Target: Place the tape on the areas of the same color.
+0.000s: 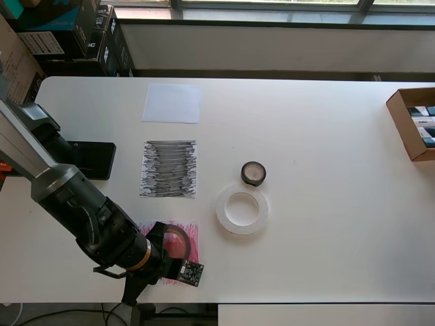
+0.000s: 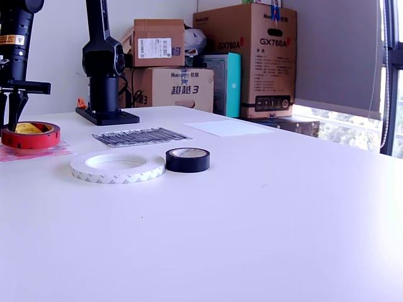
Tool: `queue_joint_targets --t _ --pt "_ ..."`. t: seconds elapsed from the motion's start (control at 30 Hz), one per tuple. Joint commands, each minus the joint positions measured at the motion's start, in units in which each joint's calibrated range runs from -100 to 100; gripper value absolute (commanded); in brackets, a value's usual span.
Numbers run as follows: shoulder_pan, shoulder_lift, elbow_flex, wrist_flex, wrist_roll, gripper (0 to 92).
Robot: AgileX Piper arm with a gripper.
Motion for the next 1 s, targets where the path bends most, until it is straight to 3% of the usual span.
queue_joint_targets --t 0.0,0.47,0.67,0.87,0.97 --pt "-0.20 -1.32 1.06 -0.35 -0.38 0.0" --pt "0.28 -1.03 1.25 -0.35 -0.38 1.2" --pt "0.35 -1.03 1.25 -0.43 -0.38 16.8" --pt "0.35 -0.94 1.25 -0.43 -0.38 23.1" --pt "0.35 -0.94 1.34 -0.43 -0.38 30.6"
